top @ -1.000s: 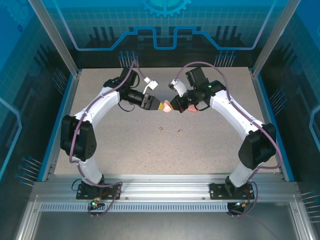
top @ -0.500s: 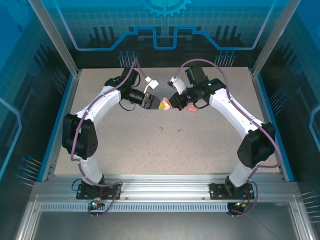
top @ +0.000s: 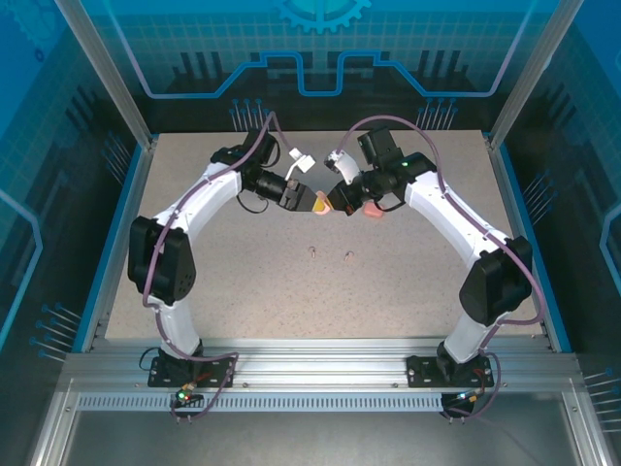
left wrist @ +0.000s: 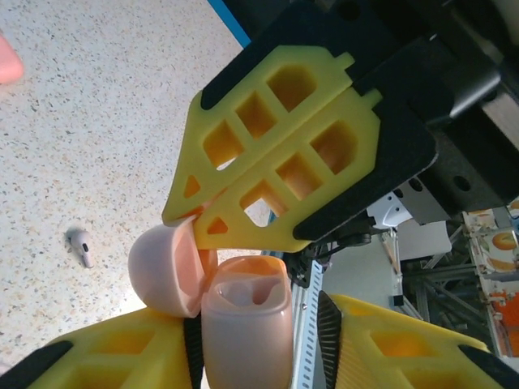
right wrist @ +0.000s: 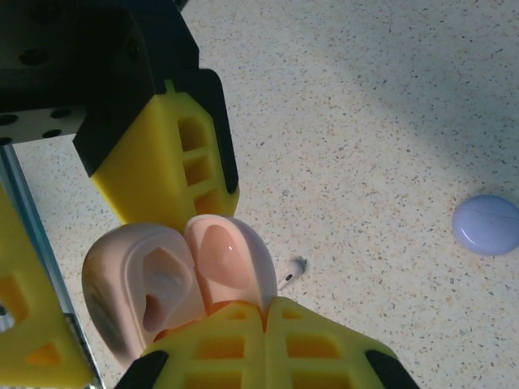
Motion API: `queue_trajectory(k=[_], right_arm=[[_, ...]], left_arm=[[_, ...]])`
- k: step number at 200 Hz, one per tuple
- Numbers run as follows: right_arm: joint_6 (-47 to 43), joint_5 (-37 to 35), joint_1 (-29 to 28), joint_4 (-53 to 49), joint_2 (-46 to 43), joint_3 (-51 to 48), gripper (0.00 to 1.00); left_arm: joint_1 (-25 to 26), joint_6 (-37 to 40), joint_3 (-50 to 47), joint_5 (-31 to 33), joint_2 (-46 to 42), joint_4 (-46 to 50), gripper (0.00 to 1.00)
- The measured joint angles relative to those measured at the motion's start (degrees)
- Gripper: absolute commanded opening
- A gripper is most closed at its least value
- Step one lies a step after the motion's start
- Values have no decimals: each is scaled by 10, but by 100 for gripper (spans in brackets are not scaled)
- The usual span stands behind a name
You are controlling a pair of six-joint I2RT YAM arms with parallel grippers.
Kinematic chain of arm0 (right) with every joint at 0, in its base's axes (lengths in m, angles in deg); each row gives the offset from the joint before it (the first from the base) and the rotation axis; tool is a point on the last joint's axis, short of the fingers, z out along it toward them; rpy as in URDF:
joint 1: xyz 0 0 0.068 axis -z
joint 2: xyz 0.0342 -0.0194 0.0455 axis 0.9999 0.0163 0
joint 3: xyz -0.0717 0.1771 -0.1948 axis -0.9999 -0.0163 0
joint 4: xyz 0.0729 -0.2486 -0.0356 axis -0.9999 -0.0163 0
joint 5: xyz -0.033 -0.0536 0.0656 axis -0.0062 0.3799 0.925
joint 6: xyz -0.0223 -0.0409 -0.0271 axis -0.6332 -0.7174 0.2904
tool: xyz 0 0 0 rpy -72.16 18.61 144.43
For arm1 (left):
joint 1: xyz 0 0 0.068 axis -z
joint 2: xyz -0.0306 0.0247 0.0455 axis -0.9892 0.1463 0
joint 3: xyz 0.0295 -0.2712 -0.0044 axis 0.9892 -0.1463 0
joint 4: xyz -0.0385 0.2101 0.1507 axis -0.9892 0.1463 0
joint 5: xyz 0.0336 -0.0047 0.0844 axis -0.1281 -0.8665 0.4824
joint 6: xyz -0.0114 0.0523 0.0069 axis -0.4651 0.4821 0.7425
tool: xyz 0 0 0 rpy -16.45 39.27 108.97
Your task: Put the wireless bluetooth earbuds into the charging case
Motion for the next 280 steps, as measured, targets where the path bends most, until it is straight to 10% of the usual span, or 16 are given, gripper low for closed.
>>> queue_trajectory(k=[177, 280], right_arm=[[-1, -3, 0, 0, 0, 0, 0], [0, -8, 0, 0, 0, -1, 0]], left_arm=[[0, 4, 10, 0, 6, 8, 38], [-5, 4, 10, 0, 7, 8, 10]])
